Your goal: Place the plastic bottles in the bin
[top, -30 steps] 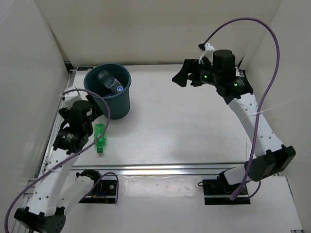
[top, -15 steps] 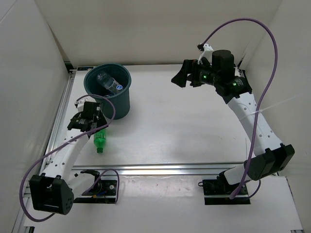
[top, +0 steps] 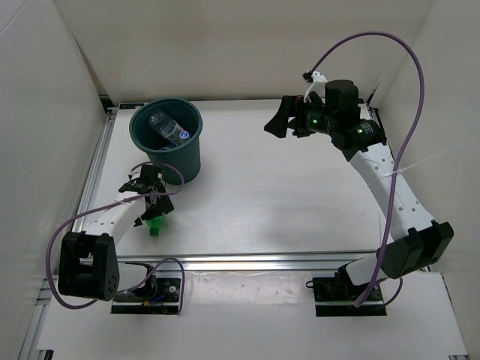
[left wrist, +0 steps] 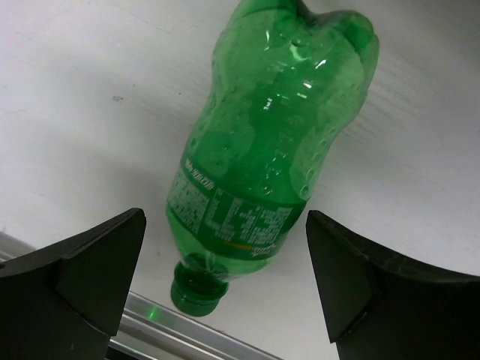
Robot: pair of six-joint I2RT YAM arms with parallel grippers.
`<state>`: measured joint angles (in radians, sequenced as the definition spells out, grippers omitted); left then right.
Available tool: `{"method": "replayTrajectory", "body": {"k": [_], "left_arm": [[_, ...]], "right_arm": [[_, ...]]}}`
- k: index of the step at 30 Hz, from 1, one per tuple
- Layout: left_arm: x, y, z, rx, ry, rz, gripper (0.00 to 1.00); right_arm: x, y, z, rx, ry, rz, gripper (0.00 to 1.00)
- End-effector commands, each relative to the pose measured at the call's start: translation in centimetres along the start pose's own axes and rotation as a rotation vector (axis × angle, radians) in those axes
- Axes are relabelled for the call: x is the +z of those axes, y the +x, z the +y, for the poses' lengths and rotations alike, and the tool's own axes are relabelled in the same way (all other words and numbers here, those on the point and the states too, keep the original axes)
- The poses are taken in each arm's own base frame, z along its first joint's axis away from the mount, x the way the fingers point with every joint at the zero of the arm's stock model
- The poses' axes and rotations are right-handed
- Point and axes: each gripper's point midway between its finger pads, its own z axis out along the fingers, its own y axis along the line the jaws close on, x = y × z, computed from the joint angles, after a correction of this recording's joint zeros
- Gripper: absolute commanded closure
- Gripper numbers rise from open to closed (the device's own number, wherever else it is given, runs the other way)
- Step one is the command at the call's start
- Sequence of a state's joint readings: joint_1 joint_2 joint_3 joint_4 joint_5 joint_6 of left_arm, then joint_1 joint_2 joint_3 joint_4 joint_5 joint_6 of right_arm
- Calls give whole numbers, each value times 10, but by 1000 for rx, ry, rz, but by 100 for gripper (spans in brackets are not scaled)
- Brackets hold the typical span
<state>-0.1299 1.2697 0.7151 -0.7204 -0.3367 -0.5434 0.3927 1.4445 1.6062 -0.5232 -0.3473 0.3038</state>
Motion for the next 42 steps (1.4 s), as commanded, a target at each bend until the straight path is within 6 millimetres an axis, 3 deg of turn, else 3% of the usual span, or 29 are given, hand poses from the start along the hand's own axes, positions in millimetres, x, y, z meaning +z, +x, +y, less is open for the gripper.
{"method": "replayTrajectory", "body": {"k": [1,3,8,11,12,15,16,18,19,21,25,27,30,34,36,37,38,40,42], "left_arm": [[0,-11,-11,-53,46,-35,5],[0,-11,-11,-53,46,-35,10],[-12,-19,-9,-70,65,-83,45],[-25,-23,-5,-81,60,-91,55],[-37,-34,-7,-92,76,-117,56],[-73,-52,-4,-113,104,-170,57],[-103,-75,-5,-154,145,-249,57],[-134,-95,3,-197,153,-321,57],[-164,-114,6,-227,187,-388,57],[-199,-137,10,-253,236,-491,57],[-274,-202,-10,-293,415,-693,56],[-275,-227,-33,-265,457,-705,55],[-268,-248,-61,-207,454,-695,55],[-231,-256,-85,-154,422,-637,51],[-210,-253,-95,-132,409,-590,22],[-209,-255,-91,-157,391,-596,3],[-208,-255,-89,-182,378,-591,0],[-225,-250,-77,-223,387,-628,0],[-235,-250,-56,-274,332,-680,0]], "right_arm": [[-12,-14,8,-47,-20,-51,0],[-14,-11,7,-43,-9,-46,0],[-18,-7,7,-52,-8,-45,0],[-17,-4,4,-48,3,-39,0],[-16,-1,2,-44,5,-31,0],[-14,3,0,-40,8,-23,0],[-13,6,-1,-37,10,-15,0],[-13,6,-1,-37,10,-15,0],[-12,10,-1,-33,2,-4,0],[-9,10,-1,-33,-6,-1,0],[-2,11,1,-10,-27,10,0],[5,7,4,6,-52,12,0],[10,3,4,4,-64,11,0],[7,-5,8,-6,-70,-9,0],[5,-5,7,-6,-60,-13,0],[5,-5,5,-6,-49,-17,0],[2,-5,5,-17,-41,-23,0],[-1,-4,-3,-10,11,-26,0],[-4,-3,-9,-16,49,-30,0]]}}
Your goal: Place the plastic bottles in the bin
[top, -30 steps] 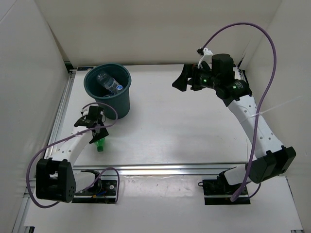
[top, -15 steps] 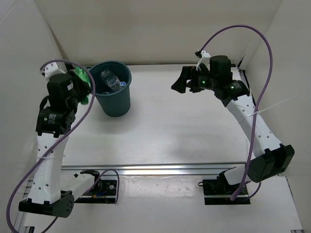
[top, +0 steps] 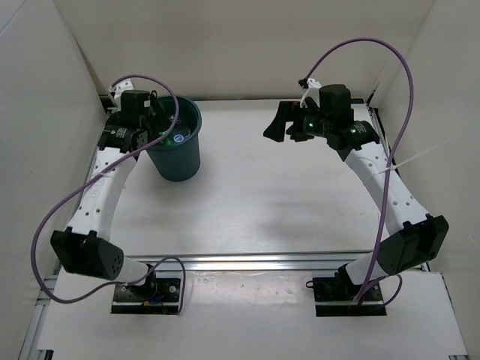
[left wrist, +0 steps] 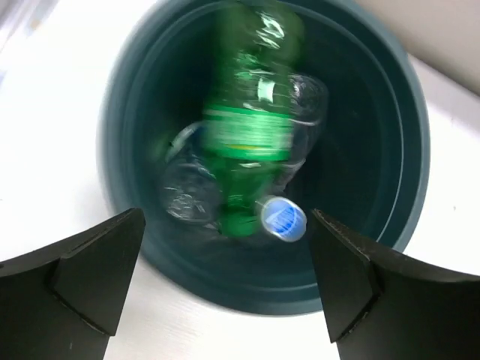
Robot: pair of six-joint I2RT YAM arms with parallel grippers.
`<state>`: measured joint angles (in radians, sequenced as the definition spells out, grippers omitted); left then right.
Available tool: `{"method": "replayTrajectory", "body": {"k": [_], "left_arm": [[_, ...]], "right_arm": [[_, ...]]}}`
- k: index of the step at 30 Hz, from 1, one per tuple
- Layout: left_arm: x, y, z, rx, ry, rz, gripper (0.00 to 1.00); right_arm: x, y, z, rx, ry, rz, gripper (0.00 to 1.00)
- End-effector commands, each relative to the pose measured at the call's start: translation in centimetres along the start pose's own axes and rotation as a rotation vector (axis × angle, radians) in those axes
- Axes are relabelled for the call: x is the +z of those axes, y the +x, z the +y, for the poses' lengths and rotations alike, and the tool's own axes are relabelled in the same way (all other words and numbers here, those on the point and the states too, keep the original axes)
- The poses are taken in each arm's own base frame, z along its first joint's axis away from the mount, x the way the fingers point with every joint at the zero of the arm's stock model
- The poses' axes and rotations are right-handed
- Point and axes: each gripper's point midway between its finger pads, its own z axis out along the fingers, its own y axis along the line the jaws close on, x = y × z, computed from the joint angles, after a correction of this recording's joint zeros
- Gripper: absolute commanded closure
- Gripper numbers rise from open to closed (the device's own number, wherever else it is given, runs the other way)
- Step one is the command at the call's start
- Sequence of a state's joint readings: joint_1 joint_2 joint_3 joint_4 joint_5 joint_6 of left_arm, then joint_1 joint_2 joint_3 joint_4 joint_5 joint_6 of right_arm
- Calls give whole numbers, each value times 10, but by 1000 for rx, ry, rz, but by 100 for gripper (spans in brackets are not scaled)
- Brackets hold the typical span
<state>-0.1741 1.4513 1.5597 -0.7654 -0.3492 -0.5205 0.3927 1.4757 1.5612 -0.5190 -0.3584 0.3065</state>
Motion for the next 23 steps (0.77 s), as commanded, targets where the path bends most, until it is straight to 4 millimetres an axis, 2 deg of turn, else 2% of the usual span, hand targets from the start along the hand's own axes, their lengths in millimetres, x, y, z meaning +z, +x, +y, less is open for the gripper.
{"method": "replayTrajectory", "body": {"k": [1,2,3,5,6,8,9,10,12,14,15,16,19,23], "left_arm": [[-75,-60,22,-116,-5,-246,0],[-85,-67,38,-125,-70,-300,0],[-101,-67,53,-132,-94,-337,0],[-114,-62,81,-116,-184,-382,0],[-119,-44,99,-102,-219,-380,0],[-122,-25,121,-82,-279,-384,0],[-116,-2,132,-51,-304,-342,0],[-128,3,139,-79,-291,-363,0],[-129,28,154,-87,-320,-329,0],[-142,37,164,-131,-314,-333,0],[-143,41,169,-123,-332,-328,0],[-146,43,171,-134,-331,-328,0],[-151,47,180,-121,-366,-325,0],[-155,48,197,-86,-467,-334,0]], "right_arm": [[-23,-22,2,-45,52,-99,0],[-22,-19,0,-42,54,-91,0],[-22,-19,0,-42,54,-91,0],[-25,-18,3,-42,43,-88,0],[-25,-16,3,-38,45,-78,0],[-29,-15,4,-49,45,-79,0],[-29,-16,2,-49,60,-84,0],[-33,-16,1,-48,74,-87,0],[-40,-18,2,-67,85,-89,0],[-46,-13,8,-58,66,-57,0],[-53,-20,16,-63,49,-65,0],[-53,-10,16,-41,51,-10,0],[-51,-2,10,23,76,45,0],[-53,9,-17,130,173,90,0]]}}
